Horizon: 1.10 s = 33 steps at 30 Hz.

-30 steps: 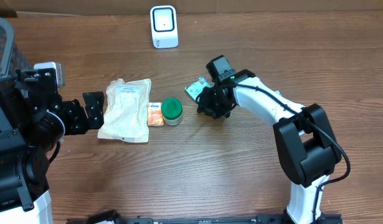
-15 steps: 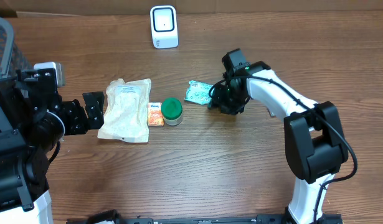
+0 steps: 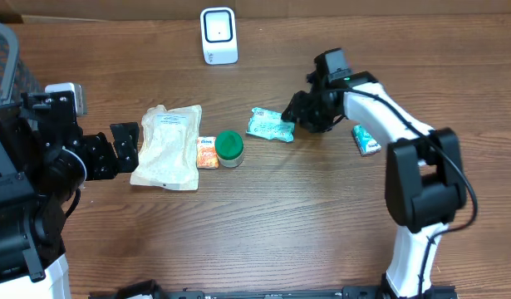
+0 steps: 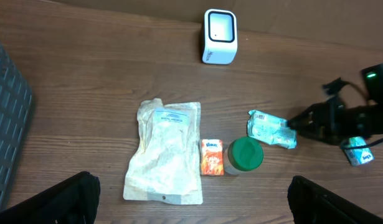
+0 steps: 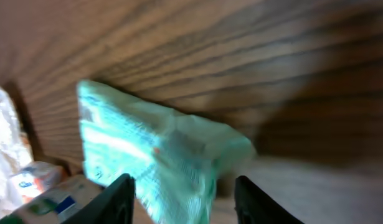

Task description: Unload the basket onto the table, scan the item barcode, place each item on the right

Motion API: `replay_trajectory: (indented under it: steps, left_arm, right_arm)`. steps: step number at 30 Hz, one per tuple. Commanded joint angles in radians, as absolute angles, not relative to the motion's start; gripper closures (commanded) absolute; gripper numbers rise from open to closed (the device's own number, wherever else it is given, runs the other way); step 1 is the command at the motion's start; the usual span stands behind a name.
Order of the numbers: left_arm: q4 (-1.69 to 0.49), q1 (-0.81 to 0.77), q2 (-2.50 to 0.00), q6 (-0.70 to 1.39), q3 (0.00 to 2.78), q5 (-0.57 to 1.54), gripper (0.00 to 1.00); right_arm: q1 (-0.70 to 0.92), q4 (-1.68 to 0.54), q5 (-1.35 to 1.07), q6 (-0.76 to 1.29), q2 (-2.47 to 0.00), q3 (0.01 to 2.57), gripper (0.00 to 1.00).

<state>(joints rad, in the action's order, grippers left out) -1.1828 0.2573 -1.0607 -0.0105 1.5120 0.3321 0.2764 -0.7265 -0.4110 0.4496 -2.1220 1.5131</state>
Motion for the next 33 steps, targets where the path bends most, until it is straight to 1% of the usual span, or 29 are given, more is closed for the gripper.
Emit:
replay_trajectory:
  steps: [1,3,4,6,7,8,9,10,15,18,21,28,33]
  left_arm:
    - [-1.182,0.262,-1.06,-0.03,1.531,0.33,0.01]
    - [-1.182,0.262,-1.06,-0.03,1.531,0.33,0.0]
    - [-1.182,0.262,-1.06,-0.03,1.531,0.329,0.0]
    - [-1.182,0.262,-1.06,-0.03,1.531,0.33,0.0]
    - [-1.182,0.262,-1.06,-0.03,1.531,0.33,0.0]
    - [-1.182,0.262,-1.06,-0.03,1.531,0.329,0.0]
    - [-1.182,0.262,-1.06,-0.03,1.531,0.329,0.0]
    - [-1.182,0.262,-1.06,-0.03,1.531,0.33,0.0]
    - [-1.182,0.262,-1.06,-0.03,1.531,0.329,0.01]
    - [-1.182,0.262,-1.06,-0.03,1.531,0.33,0.0]
    - [-1.182,0.262,-1.06,-0.03,1.531,0.33,0.0]
    - [-1.182,0.262,-1.06,-0.03,1.531,0.329,0.0]
    - [-1.182,0.262,-1.06,-0.03,1.531,0.329,0.01]
  right_arm:
    - [0.281,-0.706,-0.473,0.445,-2.175,1.531,0.55]
    - [0.281,-0.696,-0.473,0.449,-2.192,1.531,0.58]
    - [0.281,-0.691,-0.474,0.453,-2.202,1.531,0.62]
    - [0.28,-0.685,-0.474,0.467,-2.214,1.531,0.73]
    - [0.279,-0.681,-0.485,0.466,-2.215,1.531,0.82]
    - [0.279,-0.68,-0.489,0.466,-2.215,1.531,0.88]
    - [0.279,-0.676,-0.495,0.466,-2.214,1.531,0.94]
    - [0.278,-0.674,-0.506,0.461,-2.209,1.534,0.96]
    - [0.251,-0.685,-0.604,0.387,-2.14,1.547,0.96]
    - [0.226,-0.698,-0.643,0.383,-2.052,1.554,0.96]
    - [0.211,-0.698,-0.706,0.324,-1.941,1.554,0.96]
    - [0.215,-0.785,-0.709,0.24,-1.69,1.554,0.96]
    - [0.215,-0.823,-0.709,0.232,-1.591,1.554,0.96]
